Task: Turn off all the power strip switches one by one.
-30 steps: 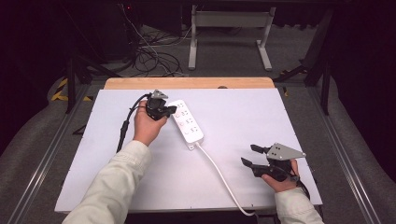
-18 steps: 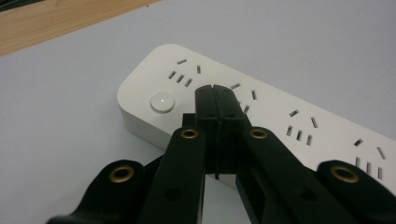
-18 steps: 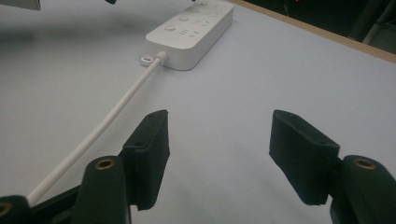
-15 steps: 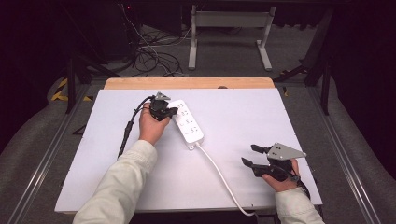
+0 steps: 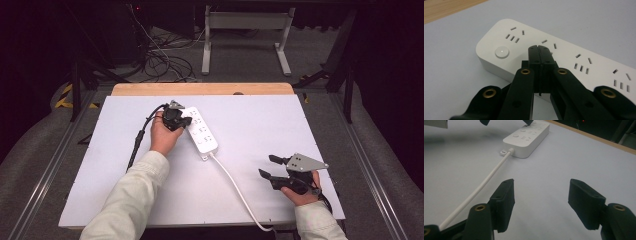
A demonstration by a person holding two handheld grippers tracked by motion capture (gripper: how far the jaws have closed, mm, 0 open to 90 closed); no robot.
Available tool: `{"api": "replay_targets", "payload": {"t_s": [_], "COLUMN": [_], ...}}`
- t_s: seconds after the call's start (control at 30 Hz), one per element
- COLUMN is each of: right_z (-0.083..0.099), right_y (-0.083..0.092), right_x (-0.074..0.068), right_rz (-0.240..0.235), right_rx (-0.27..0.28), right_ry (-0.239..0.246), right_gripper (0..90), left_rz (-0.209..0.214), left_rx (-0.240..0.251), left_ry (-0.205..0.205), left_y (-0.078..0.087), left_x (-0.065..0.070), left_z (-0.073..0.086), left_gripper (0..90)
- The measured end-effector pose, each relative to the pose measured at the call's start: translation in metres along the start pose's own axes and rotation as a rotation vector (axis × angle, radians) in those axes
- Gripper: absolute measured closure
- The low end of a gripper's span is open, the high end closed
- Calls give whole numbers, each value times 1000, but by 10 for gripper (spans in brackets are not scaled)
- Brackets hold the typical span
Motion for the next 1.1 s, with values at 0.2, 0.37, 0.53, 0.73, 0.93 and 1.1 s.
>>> {"api": "replay_targets", "payload": {"t_s": [0.2,0.37,0.53,0.73,0.93,1.1], "right_z": [0,0,0,0,1,1], "right_y": [-1,0,0,0,0,0], "right_x": [0,0,0,0,-1,-2], "right_rz": [-4,-4,-3,-3,-3,-5], "right_rx": [-2,-2,-4,-2,-4,-5], "right_ry": [2,3,4,3,4,9], "right_gripper": [386,386,386,386,386,386], "left_rz": [-9,-14,-33,-56,-100,-102], "left_rx": [-2,-9,-20,-30,-41,-44], "left_ry": [-3,-21,-41,-42,-79,-70], "left_y": [-1,-3,-3,-3,-4,-4], "left_x": [-1,2,2,4,7,6], "left_z": [2,2,2,2,2,2], "left_gripper": [900,900,900,900,900,900]}}
Point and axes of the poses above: each handheld gripper's, and its own axes: y roughly backward along the jaws, z roughly out of its underside, x roughly to its right, the point moved 9 cm from there along -y, roughly forward along the jaws, and after that the axes turned 7 degrees about z, right-handed, at the moved point
